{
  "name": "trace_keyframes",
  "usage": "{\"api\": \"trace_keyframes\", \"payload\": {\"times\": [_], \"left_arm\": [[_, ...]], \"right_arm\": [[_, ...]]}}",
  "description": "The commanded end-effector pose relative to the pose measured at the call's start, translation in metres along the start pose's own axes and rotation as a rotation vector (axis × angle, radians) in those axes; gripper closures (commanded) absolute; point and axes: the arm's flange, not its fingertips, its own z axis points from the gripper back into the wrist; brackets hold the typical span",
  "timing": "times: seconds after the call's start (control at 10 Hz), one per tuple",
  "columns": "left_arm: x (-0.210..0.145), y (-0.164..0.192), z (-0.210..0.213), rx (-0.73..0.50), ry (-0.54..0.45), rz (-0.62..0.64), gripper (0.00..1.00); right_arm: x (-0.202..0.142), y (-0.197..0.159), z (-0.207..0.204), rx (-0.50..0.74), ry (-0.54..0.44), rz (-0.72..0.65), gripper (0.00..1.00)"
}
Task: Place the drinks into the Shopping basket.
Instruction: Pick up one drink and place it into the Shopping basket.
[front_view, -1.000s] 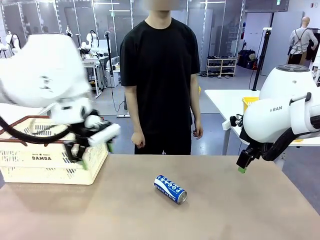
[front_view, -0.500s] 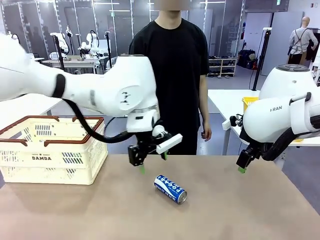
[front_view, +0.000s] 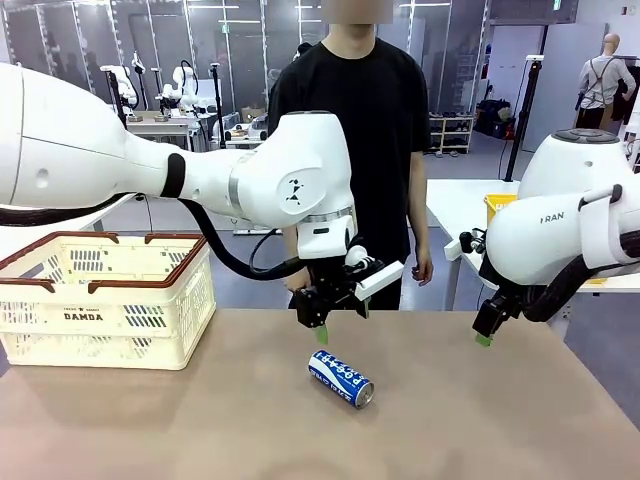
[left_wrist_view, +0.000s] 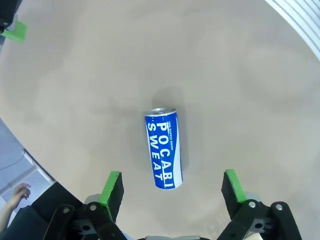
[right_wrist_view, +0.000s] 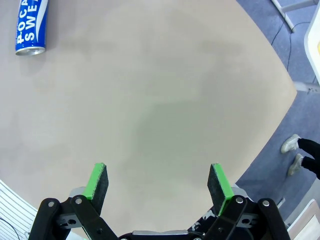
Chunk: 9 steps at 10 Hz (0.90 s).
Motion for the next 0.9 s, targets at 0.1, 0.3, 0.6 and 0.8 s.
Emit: {"api": "trace_keyframes", "payload": {"times": [0.1,0.3,0.6,0.8], "left_arm": [[-0.010,-0.004,0.016,0.025,0.021,0.079,0.00],[-0.001,0.001,-0.002,0.000,-0.001,0.022,0.00],[-0.001,0.001,-0.002,0.000,-0.001,0.022,0.00],[-0.005,0.005,-0.016,-0.017,0.000,0.038,0.00]], "right_arm": [[-0.001,-0.002,0.001,-0.006,0.008,0.006,0.00],[-0.001,-0.002,0.001,-0.006,0.008,0.006,0.00],[-0.001,-0.002,0.001,-0.006,0.008,0.006,0.00],[-0.001,-0.002,0.001,-0.006,0.008,0.006,0.00]]}}
